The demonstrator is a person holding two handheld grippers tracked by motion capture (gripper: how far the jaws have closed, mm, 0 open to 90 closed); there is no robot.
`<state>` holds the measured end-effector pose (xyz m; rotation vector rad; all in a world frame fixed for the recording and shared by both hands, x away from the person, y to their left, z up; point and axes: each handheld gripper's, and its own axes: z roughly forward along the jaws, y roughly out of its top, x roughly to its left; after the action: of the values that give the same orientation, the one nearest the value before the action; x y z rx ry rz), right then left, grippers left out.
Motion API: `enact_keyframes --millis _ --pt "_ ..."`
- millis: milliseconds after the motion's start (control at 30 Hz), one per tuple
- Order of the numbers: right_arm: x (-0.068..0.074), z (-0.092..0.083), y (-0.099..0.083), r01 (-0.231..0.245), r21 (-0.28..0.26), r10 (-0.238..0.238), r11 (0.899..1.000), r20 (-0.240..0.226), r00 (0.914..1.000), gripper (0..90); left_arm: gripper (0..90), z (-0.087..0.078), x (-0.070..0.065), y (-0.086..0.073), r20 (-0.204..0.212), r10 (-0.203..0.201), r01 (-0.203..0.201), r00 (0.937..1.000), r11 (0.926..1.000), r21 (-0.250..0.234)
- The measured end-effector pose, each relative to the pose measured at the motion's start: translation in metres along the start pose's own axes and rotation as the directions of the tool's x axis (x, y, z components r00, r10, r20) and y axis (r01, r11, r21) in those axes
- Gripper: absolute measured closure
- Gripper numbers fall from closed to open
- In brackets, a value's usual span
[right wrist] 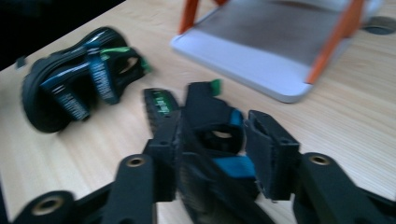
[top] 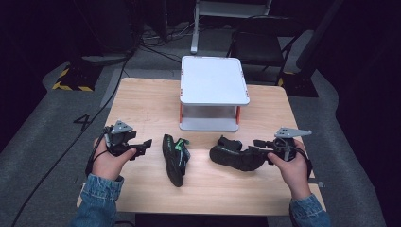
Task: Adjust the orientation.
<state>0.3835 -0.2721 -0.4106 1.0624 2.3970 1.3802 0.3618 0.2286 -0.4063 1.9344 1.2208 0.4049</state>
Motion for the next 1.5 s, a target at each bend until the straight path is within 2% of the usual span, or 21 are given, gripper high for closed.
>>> enact_keyframes --millis 133,167,267,367,433,500,667,700,733,800,933,1000,1100,1133,1167,1200,1333,1400,1433,1467,1500 --pt "0.015 0.019 0.002 0.057 0.035 -0.056 0.998 -0.043 0.9975 54.9 29.3 0.0 0.0 -0.001 -0.004 0.005 -0.005 1.0 1.0 0.001" --pt "0.015 0.019 0.002 0.057 0.035 -0.056 0.998 -0.043 0.9975 54.9 29.3 0.0 0.0 -0.001 -0.004 0.005 -0.005 1.0 1.0 0.001" --pt "0.025 0.043 0.001 0.118 0.067 -0.114 0.991 -0.069 0.9911 46.9 29.3 0.0 -0.001 -0.003 0.002 0.009 -0.009 1.0 0.9999 0.009" --pt "0.027 0.053 0.001 0.151 0.071 -0.148 0.986 -0.053 0.9876 35.8 29.2 -0.001 -0.001 -0.004 0.005 0.008 -0.008 1.0 0.9999 0.006" --pt "0.025 0.059 0.002 0.155 0.074 -0.152 0.985 -0.047 0.9872 33.5 29.2 -0.001 -0.001 -0.005 0.002 0.008 -0.008 1.0 1.0 0.006" --pt "0.024 0.062 0.003 0.17 0.095 -0.168 0.981 -0.027 0.9854 32.9 29.3 -0.001 0.0 -0.005 0.003 0.01 -0.01 0.9999 0.9999 0.012" --pt "0.024 0.063 0.004 0.179 0.117 -0.178 0.977 -0.025 0.9838 33.9 29.2 0.0 -0.001 -0.006 0.005 0.015 -0.015 0.9999 0.9997 0.018" --pt "0.025 0.065 0.003 0.185 0.163 -0.18 0.969 -0.045 0.9826 38.2 29.2 0.001 -0.001 -0.006 0.008 0.017 -0.017 0.9998 0.9996 0.022" --pt "0.026 0.067 0.001 0.181 0.165 -0.175 0.969 -0.052 0.9832 34.7 29.2 0.001 -0.001 -0.006 0.008 0.017 -0.017 0.9998 0.9996 0.022" --pt "0.029 0.068 0.0 0.199 0.168 -0.196 0.965 -0.039 0.9799 34.4 29.2 0.003 -0.002 -0.005 0.015 0.02 -0.02 0.9997 0.9995 0.023" --pt "0.035 0.062 0.002 0.209 0.177 -0.201 0.962 -0.061 0.9777 38.2 29.1 0.004 -0.002 -0.004 0.017 0.02 -0.021 0.9996 0.9995 0.023" --pt "0.038 0.06 0.003 0.207 0.18 -0.194 0.962 -0.089 0.977 39.8 29.2 0.004 -0.001 -0.004 0.016 0.022 -0.023 0.9996 0.9995 0.022" --pt "0.045 0.057 0.004 0.221 0.197 -0.206 0.955 -0.094 0.974 40.7 29.1 0.004 -0.001 -0.002 0.019 0.019 -0.019 0.9996 0.9996 0.019" --pt "0.049 0.054 0.004 0.235 0.211 -0.218 0.949 -0.098 0.971 42.4 29.1 0.005 -0.001 -0.001 0.022 0.021 -0.022 0.9995 0.9995 0.021" --pt "0.054 0.05 0.005 0.245 0.238 -0.221 0.94 -0.122 0.9676 46.2 29.1 0.006 -0.001 0.0 0.026 0.024 -0.024 0.9994 0.9995 0.02" --pt "0.056 0.048 0.005 0.243 0.248 -0.216 0.938 -0.134 0.9673 48.3 29.1 0.006 -0.001 0.0 0.026 0.024 -0.024 0.9994 0.9995 0.019" --pt "0.065 0.043 0.002 0.227 0.328 -0.158 0.917 -0.225 0.9615 56.8 29.2 0.008 -0.001 0.002 0.027 0.025 -0.026 0.9993 0.9995 0.017" --pt "0.069 0.043 0.0 0.236 0.355 -0.155 0.905 -0.243 0.9576 56.8 29.1 0.009 -0.002 0.004 0.035 0.028 -0.029 0.999 0.9995 0.015" --pt "0.072 0.043 -0.002 0.251 0.374 -0.164 0.893 -0.249 0.9546 56.6 29.1 0.01 -0.002 0.004 0.038 0.026 -0.027 0.9989 0.9995 0.017" --pt "0.075 0.044 -0.003 0.259 0.384 -0.169 0.887 -0.252 0.9528 56.5 29.2 0.01 -0.002 0.005 0.04 0.032 -0.033 0.9987 0.9993 0.016" --pt "0.075 0.044 -0.003 0.259 0.384 -0.169 0.887 -0.252 0.9528 56.5 29.1 0.01 -0.002 0.005 0.04 0.032 -0.033 0.9987 0.9993 0.016"
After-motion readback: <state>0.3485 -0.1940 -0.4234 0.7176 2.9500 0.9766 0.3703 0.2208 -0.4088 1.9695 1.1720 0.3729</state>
